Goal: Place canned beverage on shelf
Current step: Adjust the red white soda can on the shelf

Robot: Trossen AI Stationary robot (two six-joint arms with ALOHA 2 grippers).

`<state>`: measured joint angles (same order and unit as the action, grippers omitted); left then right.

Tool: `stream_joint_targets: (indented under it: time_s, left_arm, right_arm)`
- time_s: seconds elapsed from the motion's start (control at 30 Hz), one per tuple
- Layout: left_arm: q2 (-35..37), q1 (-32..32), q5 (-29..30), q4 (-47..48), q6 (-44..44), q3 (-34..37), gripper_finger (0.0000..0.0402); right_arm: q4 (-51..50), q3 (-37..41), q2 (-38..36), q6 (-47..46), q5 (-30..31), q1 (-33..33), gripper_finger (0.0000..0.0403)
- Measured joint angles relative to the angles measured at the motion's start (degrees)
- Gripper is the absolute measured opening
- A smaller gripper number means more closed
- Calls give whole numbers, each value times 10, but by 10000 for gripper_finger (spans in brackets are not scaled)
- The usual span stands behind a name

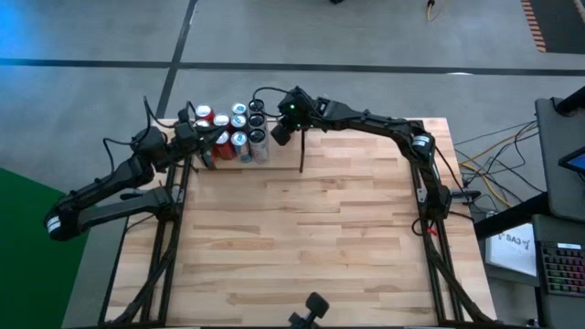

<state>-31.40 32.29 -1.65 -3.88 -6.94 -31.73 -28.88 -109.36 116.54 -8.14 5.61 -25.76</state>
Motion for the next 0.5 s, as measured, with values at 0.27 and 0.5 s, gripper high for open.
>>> stream_joint_targets:
  time_s: [0.27,0.5]
  left_arm:
    - [0,0,0,0,0,0,0]
    - [-1,0,0,1,-3,0,0]
  right_arm:
    - [8,1,-13,6,4,-12,9]
    - [58,1,-13,14,4,-34,9]
